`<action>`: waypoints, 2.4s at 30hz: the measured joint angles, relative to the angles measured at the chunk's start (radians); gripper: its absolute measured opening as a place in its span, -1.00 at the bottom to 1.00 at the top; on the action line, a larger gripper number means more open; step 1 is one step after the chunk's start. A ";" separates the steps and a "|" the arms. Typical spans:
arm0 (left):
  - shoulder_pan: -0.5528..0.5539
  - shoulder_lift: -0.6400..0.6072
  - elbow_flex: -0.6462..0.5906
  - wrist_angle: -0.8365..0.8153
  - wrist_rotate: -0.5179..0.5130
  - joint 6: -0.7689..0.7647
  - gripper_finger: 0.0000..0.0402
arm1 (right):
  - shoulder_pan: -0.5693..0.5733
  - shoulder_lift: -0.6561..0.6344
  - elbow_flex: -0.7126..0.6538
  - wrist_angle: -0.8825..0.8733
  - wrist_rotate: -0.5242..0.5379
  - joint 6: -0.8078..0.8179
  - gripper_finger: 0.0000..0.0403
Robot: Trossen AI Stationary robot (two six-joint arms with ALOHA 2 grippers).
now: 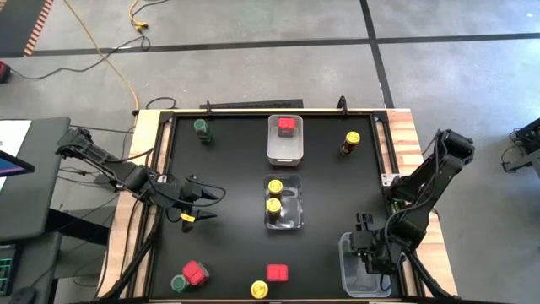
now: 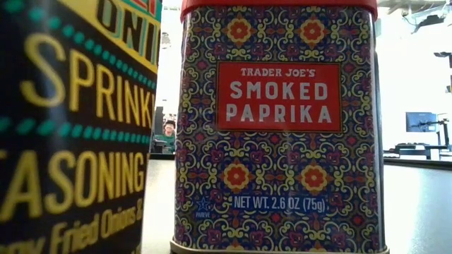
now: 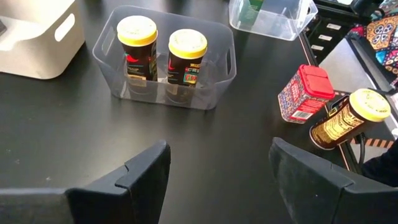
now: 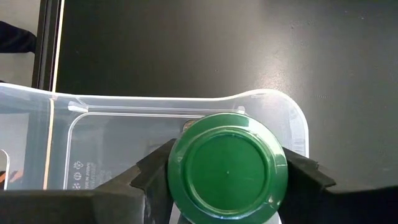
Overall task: Sort spices by type
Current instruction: Put the middle right green seasoning bottle into the transparent bin
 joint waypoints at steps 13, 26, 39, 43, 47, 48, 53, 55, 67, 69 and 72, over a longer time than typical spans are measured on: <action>0.000 0.000 0.000 -0.003 0.000 0.000 0.30 | 0.000 0.000 0.000 -0.003 0.000 0.001 0.22; 0.000 0.000 0.000 -0.004 0.000 0.000 0.30 | 0.000 0.000 0.009 -0.037 0.000 0.001 0.22; 0.000 0.000 0.000 -0.004 0.000 0.000 0.30 | 0.000 0.001 0.018 -0.062 0.000 0.000 0.22; 0.000 0.000 0.000 -0.004 0.000 0.000 0.30 | 0.000 0.001 0.018 -0.054 0.000 0.000 0.22; 0.000 0.000 0.000 -0.004 0.000 0.000 0.30 | 0.000 0.001 0.018 -0.047 0.000 0.002 0.22; 0.000 0.000 0.000 -0.004 0.000 0.000 0.30 | 0.000 0.001 0.019 -0.045 0.000 0.007 0.22; 0.000 0.000 0.000 -0.004 0.000 0.000 0.30 | 0.000 0.001 0.019 -0.044 0.000 0.017 0.22; 0.000 0.000 0.000 -0.004 0.000 0.000 0.30 | 0.000 0.001 0.019 -0.045 0.010 0.017 0.22; 0.000 0.000 0.000 -0.004 0.000 0.000 0.30 | 0.000 0.001 0.019 -0.043 0.019 0.017 0.22; 0.000 0.000 0.000 -0.005 0.000 0.000 0.30 | 0.000 0.001 0.019 -0.043 0.020 0.012 0.22; 0.000 0.000 0.000 -0.005 0.000 0.000 0.30 | 0.000 0.001 0.019 -0.043 0.020 0.012 0.22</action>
